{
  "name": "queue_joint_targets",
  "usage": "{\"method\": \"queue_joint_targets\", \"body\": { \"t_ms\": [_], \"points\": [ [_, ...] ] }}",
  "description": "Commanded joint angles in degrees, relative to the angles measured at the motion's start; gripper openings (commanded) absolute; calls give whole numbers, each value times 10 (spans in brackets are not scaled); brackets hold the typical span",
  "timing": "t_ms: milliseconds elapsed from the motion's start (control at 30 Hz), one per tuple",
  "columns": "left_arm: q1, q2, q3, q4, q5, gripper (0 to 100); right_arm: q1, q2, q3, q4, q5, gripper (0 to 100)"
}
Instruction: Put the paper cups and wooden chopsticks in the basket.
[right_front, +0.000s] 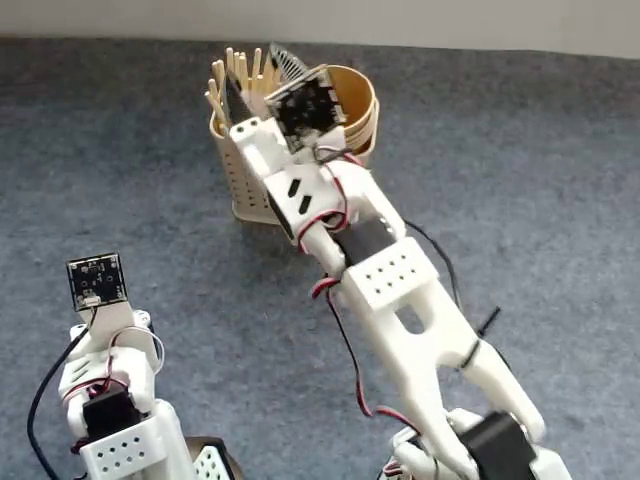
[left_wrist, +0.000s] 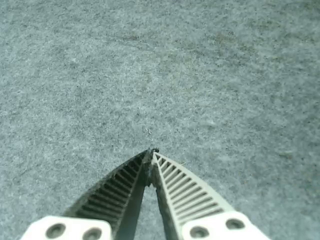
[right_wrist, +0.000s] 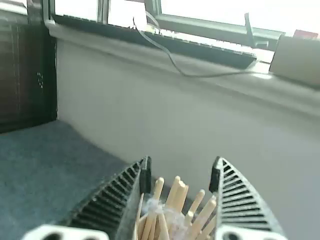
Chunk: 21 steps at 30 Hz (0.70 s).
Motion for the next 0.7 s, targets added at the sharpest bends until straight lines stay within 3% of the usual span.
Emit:
{"method": "queue_joint_targets", "body": {
  "t_ms": [0,433,600,667],
  "points": [
    [-6,0,12,1,-3,21,7,-91,0,43,-9,198],
    [-6,0,12,1,-3,21,10,-211,4,265,-11,193],
    [-6,0,12,1,-3,21,10,-298,46,359,-7,21],
    [-6,0,12,1,-3,21,12,-353,90,371,-7,10]
  ]
}}
